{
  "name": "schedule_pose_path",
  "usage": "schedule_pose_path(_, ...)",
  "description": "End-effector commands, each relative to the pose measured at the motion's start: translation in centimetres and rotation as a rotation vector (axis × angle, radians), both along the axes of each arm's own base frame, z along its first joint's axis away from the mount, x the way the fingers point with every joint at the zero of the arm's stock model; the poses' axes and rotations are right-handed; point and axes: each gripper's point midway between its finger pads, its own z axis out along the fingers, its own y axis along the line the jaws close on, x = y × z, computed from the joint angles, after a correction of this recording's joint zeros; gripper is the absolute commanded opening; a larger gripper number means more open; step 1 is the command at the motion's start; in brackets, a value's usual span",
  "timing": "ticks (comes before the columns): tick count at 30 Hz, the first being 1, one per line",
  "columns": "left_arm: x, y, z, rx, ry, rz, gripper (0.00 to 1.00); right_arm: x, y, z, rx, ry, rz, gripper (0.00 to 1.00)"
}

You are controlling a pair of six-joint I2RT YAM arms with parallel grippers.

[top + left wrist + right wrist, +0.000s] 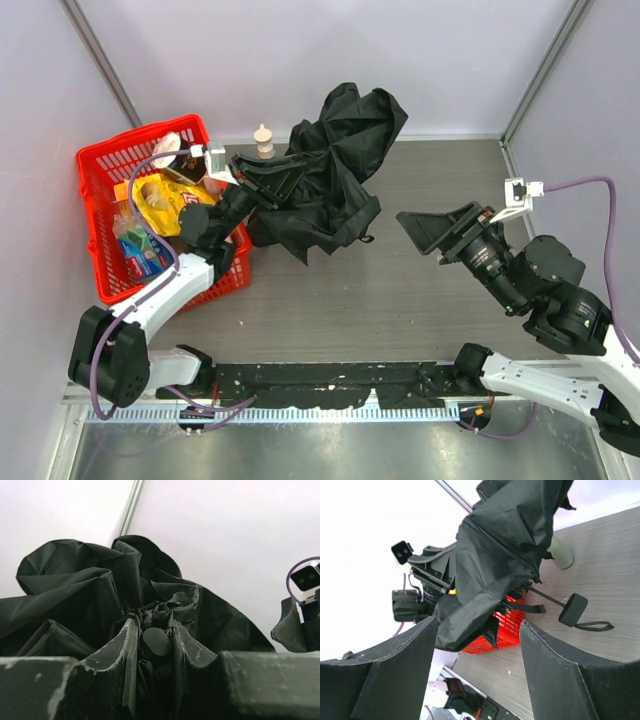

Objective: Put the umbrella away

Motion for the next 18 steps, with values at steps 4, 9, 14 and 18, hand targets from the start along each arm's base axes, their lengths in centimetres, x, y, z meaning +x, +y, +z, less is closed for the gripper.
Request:
schedule_pose_path(4,-2.5,1.0,4.3,-0.076,-0.229,0.035,0.00,1.4,4.1,1.5,0.124,0.033,0.055,0.72)
schedule_pose_path(9,-2.9,0.7,4.7,-0.064,-0.271,0.036,0.00,2.4,6.5,0.9,0.107,0.068,0.079,0.72)
schedule_pose_path(14,-2.6,0.7,4.8,-0.008,-0.316,0.103,0.00,3.5,8.6,-3.0,0.012,0.158,0.088,0.72)
schedule_pose_path(18,-1.4,2.4,6.0,-0.035,-0.287,0.221,0.00,3.4,7.6,-10.9,-0.144,0.260,0.050,0.48)
